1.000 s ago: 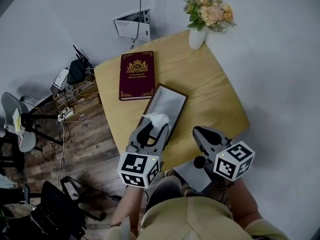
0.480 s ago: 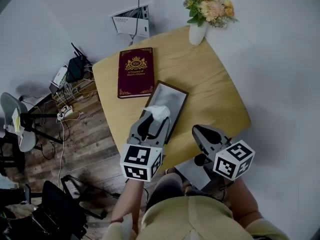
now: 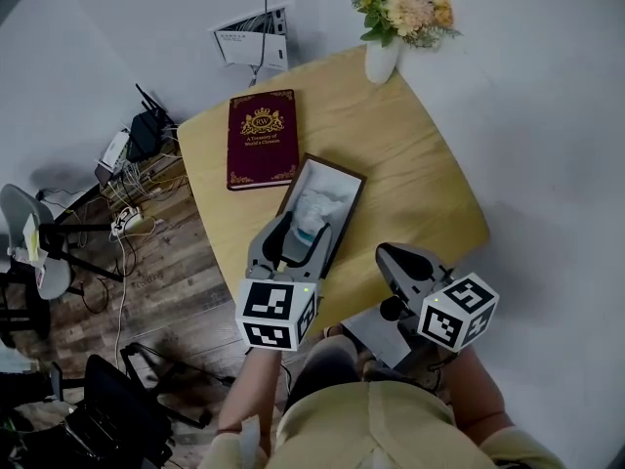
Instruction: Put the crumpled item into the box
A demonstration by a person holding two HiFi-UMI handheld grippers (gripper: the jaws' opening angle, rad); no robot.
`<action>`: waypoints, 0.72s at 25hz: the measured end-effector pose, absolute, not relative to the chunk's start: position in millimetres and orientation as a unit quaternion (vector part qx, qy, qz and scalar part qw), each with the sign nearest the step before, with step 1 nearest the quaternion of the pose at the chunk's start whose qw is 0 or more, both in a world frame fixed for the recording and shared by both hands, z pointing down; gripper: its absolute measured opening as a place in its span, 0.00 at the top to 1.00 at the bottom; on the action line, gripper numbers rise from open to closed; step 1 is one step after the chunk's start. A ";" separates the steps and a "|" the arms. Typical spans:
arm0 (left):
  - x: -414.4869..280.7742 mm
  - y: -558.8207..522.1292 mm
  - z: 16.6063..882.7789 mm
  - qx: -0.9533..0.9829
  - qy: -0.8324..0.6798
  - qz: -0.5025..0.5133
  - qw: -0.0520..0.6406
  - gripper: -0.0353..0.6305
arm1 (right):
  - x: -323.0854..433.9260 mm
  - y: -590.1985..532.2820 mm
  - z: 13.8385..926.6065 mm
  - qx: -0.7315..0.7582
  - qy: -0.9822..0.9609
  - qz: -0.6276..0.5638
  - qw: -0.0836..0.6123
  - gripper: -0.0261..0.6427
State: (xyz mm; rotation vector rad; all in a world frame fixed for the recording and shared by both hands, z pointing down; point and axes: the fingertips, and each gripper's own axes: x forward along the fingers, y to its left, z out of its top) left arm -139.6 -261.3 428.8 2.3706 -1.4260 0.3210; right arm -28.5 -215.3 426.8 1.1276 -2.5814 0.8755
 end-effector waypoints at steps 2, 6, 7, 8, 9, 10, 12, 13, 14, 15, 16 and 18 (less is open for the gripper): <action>-141.0 -258.8 426.7 0.837 -0.507 0.107 0.176 0.59 | -28.6 -213.8 426.6 0.380 -0.871 0.296 0.094 0.92; -139.8 -250.1 421.2 0.840 -0.502 0.085 0.186 0.61 | -27.6 -209.2 425.1 0.380 -0.873 0.294 0.090 0.92; -139.3 -246.6 420.1 0.841 -0.500 0.079 0.191 0.65 | -27.3 -207.0 424.7 0.379 -0.873 0.294 0.089 0.92; -139.0 -242.9 419.0 0.842 -0.499 0.073 0.194 0.69 | -26.7 -204.7 424.1 0.378 -0.873 0.294 0.089 0.92; -138.7 -239.3 417.8 0.842 -0.498 0.068 0.197 0.72 | -25.7 -202.5 423.1 0.378 -0.874 0.294 0.088 0.92; -138.5 -235.9 416.3 0.841 -0.499 0.064 0.198 0.76 | -24.2 -200.6 421.9 0.378 -0.874 0.293 0.087 0.92; -137.9 -229.4 413.5 0.841 -0.501 0.058 0.196 0.84 | -20.3 -197.6 419.7 0.378 -0.874 0.292 0.084 0.92; -137.2 -226.2 412.6 0.841 -0.502 0.057 0.195 0.86 | -18.2 -196.1 418.8 0.379 -0.874 0.292 0.082 0.92; -136.3 -223.0 412.2 0.841 -0.503 0.058 0.193 0.88 | -16.2 -194.4 418.2 0.379 -0.874 0.293 0.079 0.92; -135.4 -219.5 412.2 0.840 -0.503 0.059 0.192 0.89 | -14.4 -192.2 417.6 0.379 -0.874 0.294 0.077 0.92; -134.6 -215.9 412.1 0.840 -0.504 0.061 0.192 0.89 | -13.0 -189.7 417.0 0.378 -0.874 0.295 0.075 0.92; -133.5 -208.8 411.6 0.838 -0.507 0.062 0.193 0.90 | -10.5 -184.1 415.4 0.376 -0.876 0.294 0.073 0.92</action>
